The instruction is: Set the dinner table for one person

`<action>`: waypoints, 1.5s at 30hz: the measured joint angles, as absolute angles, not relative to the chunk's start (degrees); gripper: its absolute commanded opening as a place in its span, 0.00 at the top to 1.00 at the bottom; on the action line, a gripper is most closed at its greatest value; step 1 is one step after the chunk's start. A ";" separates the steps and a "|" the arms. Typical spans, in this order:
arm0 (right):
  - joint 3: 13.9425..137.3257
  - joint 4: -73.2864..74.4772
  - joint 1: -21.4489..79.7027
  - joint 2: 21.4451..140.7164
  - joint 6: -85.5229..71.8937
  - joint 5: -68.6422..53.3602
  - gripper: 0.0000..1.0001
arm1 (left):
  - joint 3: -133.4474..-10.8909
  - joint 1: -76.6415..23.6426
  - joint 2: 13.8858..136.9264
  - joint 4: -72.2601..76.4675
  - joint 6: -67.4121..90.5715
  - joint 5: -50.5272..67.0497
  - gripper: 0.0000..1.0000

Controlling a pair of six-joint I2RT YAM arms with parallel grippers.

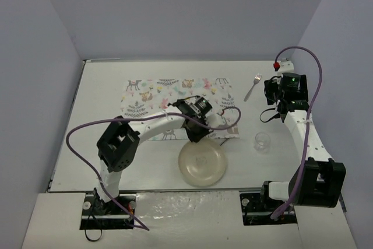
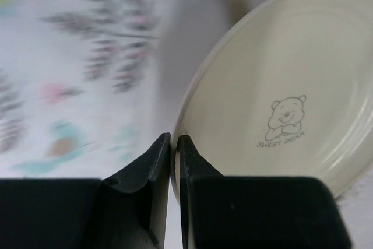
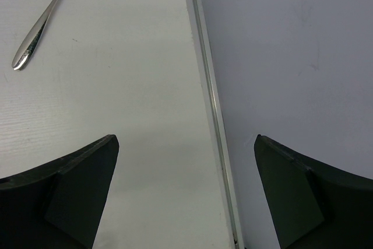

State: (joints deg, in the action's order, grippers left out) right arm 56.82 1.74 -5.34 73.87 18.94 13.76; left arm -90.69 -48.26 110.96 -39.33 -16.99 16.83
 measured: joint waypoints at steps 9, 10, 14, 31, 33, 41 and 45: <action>56.73 1.19 -5.36 73.58 18.90 13.69 0.00 | -117.35 -25.79 109.60 -38.97 -15.23 8.24 1.00; 56.68 1.09 -5.38 73.58 18.90 13.68 0.00 | -118.64 -24.13 110.01 -39.42 -14.68 8.18 1.00; 56.32 1.04 -5.73 73.58 18.94 13.69 0.00 | -119.38 -22.11 112.59 -40.92 -12.94 9.38 1.00; 54.90 0.41 -5.98 73.77 19.11 13.67 0.00 | -115.10 -23.89 121.14 -41.77 -7.72 17.53 1.00; 54.83 0.41 -5.98 73.94 19.11 13.67 0.00 | -113.97 -23.18 121.47 -40.98 -7.36 17.84 1.00; 54.83 0.36 -5.98 75.00 19.09 13.25 0.00 | -111.15 -20.39 125.29 -37.88 -6.45 18.11 1.00; 54.83 0.27 -5.98 75.27 19.09 13.14 0.00 | -110.87 -19.92 126.84 -36.35 -5.63 18.21 1.00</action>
